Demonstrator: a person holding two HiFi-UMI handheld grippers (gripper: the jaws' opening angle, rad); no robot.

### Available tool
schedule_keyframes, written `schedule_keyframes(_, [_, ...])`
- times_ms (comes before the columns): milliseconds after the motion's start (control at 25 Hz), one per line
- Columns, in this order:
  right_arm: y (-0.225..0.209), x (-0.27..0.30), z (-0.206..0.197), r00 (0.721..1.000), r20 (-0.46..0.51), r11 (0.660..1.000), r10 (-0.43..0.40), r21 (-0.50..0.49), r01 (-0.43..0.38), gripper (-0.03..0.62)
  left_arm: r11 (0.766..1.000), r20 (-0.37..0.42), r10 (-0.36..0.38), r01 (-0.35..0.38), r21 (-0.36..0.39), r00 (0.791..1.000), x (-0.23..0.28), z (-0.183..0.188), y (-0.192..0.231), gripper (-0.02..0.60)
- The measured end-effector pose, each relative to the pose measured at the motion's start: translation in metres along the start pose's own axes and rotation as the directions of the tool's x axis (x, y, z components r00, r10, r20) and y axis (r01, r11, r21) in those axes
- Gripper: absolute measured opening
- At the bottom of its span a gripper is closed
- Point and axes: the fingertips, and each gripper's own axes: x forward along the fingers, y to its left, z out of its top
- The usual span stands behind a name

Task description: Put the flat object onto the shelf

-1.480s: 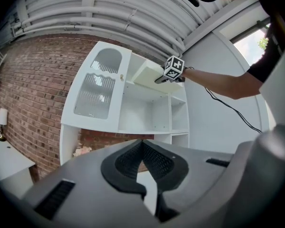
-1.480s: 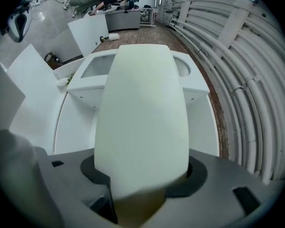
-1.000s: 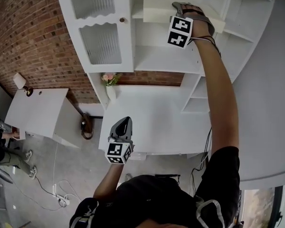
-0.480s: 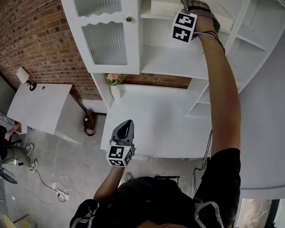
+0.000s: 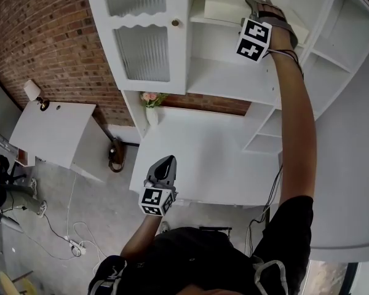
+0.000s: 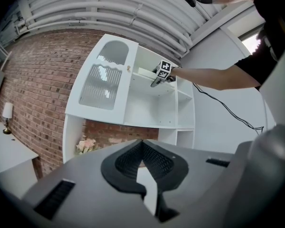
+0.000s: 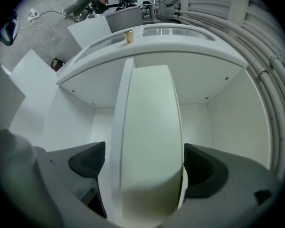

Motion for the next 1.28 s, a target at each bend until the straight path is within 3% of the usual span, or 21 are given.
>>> schedule_keyframes(120, [0.010,-0.036,0.001,0.999,0.042,0.999,-0.034,0.014,0.034,0.486,1.000,0.007,-0.007,0.007,-0.006,1.000,-0.004,0.000,-0.005,0.009])
schedule_keyframes(200, [0.018,-0.088,0.014,0.979,0.193,0.982,-0.062,0.186,0.025,0.485,1.000,0.008,-0.010,0.010,-0.007,1.000,-0.006,0.000,-0.005,0.009])
schedule_keyframes(240, [0.023,-0.120,0.023,0.947,0.310,0.944,-0.088,0.329,-0.020,0.483,1.000,0.006,-0.011,0.011,-0.008,1.000,-0.007,-0.001,-0.005,0.009])
schedule_keyframes(320, [0.038,-0.180,0.030,0.845,0.504,0.793,-0.179,0.582,-0.179,0.480,1.000,0.000,-0.015,0.015,-0.010,1.000,-0.008,-0.003,-0.005,0.009])
schedule_keyframes(360, [0.050,-0.201,0.026,0.808,0.543,0.714,-0.229,0.658,-0.240,0.478,1.000,-0.001,-0.019,0.019,-0.011,1.000,-0.009,-0.003,-0.006,0.009])
schedule_keyframes(400, [0.067,-0.215,0.019,0.793,0.546,0.651,-0.269,0.710,-0.268,0.474,1.000,0.000,-0.022,0.022,-0.012,1.000,-0.009,-0.003,-0.008,0.009])
schedule_keyframes(520, [0.136,-0.233,-0.002,0.804,0.495,0.496,-0.329,0.815,-0.298,0.430,0.999,0.008,-0.029,0.029,-0.016,1.000,-0.011,-0.002,-0.013,0.009])
schedule_keyframes(600, [0.185,-0.242,-0.010,0.812,0.461,0.350,-0.358,0.872,-0.341,0.256,0.999,0.015,-0.034,0.034,-0.016,0.999,-0.012,0.000,-0.017,0.009])
schedule_keyframes(640, [0.208,-0.246,-0.013,0.822,0.438,0.276,-0.363,0.894,-0.354,0.219,0.999,0.019,-0.039,0.039,-0.015,0.999,-0.014,0.002,-0.020,0.009])
schedule_keyframes(720, [0.250,-0.255,-0.017,0.851,0.381,0.143,-0.361,0.924,-0.354,0.204,0.999,0.028,-0.052,0.052,-0.007,0.998,-0.016,0.006,-0.027,0.009])
schedule_keyframes(800, [0.282,-0.268,-0.018,0.862,0.355,0.023,-0.362,0.928,-0.372,0.184,0.998,0.037,-0.064,0.064,-0.001,0.997,-0.019,0.009,-0.033,0.009])
schedule_keyframes(880, [0.308,-0.280,-0.017,0.869,0.341,-0.068,-0.357,0.919,-0.389,0.176,0.998,0.040,-0.070,0.070,-0.005,0.997,-0.021,0.009,-0.038,0.009])
schedule_keyframes(960, [0.331,-0.288,-0.013,0.894,0.313,-0.093,-0.320,0.929,-0.359,0.154,0.998,0.040,-0.067,0.068,-0.011,0.997,-0.024,0.007,-0.040,0.009])
schedule_keyframes(1040, [0.357,-0.291,-0.004,0.915,0.316,-0.083,-0.251,0.935,-0.345,0.124,0.997,0.035,-0.067,0.068,-0.024,0.997,-0.025,0.002,-0.042,0.009])
schedule_keyframes(1200, [0.404,-0.299,0.025,0.915,0.380,-0.040,-0.139,0.921,-0.389,0.100,0.994,0.021,-0.091,0.092,-0.055,0.996,-0.026,-0.009,-0.050,0.009])
schedule_keyframes(1280, [0.417,-0.304,0.033,0.914,0.390,-0.048,-0.114,0.916,-0.397,0.100,0.994,0.016,-0.097,0.098,-0.053,0.995,-0.028,-0.011,-0.053,0.009])
